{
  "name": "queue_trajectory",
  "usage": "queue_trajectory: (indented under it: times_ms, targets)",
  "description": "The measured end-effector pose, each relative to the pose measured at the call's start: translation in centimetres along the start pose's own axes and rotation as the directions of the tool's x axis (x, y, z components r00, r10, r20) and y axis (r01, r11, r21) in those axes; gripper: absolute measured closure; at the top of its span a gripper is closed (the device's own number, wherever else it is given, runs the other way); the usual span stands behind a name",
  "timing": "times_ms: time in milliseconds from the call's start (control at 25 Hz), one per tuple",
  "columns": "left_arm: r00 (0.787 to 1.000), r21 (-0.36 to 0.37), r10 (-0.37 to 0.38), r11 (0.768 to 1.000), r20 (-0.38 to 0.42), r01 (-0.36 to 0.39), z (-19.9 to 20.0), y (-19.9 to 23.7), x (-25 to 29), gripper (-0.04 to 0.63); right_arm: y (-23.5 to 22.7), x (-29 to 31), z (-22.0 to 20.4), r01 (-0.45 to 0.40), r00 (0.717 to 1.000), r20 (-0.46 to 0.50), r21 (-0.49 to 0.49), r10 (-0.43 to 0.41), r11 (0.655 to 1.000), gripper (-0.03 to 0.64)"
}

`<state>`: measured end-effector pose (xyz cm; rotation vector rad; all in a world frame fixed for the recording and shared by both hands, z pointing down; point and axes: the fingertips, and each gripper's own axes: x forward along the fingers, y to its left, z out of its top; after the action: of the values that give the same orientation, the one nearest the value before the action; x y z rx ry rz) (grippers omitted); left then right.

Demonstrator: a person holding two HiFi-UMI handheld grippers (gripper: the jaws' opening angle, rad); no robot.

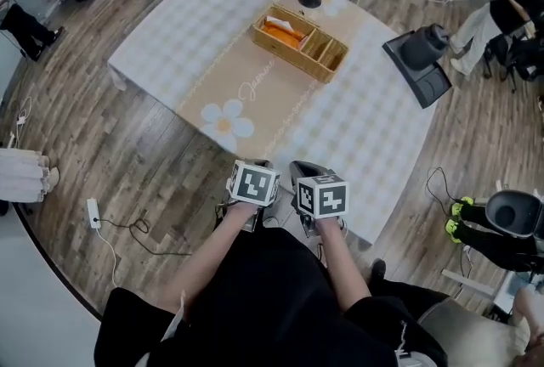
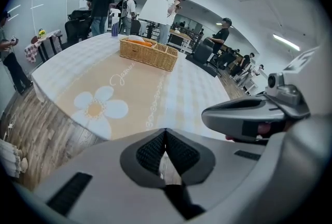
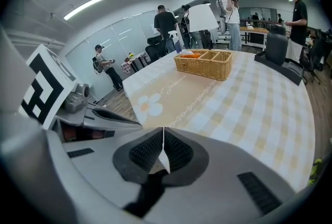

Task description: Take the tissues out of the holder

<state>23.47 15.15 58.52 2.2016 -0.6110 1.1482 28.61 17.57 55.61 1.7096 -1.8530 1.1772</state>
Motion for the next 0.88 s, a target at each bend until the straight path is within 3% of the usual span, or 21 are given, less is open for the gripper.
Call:
queue_trajectory:
  times_ms: [320, 880]
  targets:
    - [1.0, -0.004, -0.006, 1.0, 0.005, 0.007, 6.0, 3.2, 1.1, 0.594, -1.2, 2.9, 6.1, 0.015, 1.0, -0.011, -0.017, -0.015, 1.0, 0.603]
    - [0.999, -0.029, -0.036, 0.999, -0.009, 0.036, 12.6, 9.6, 2.2, 0.594, 0.2, 9.6, 13.8, 0.003, 0.998, -0.066, -0.064, -0.007, 0.998, 0.601]
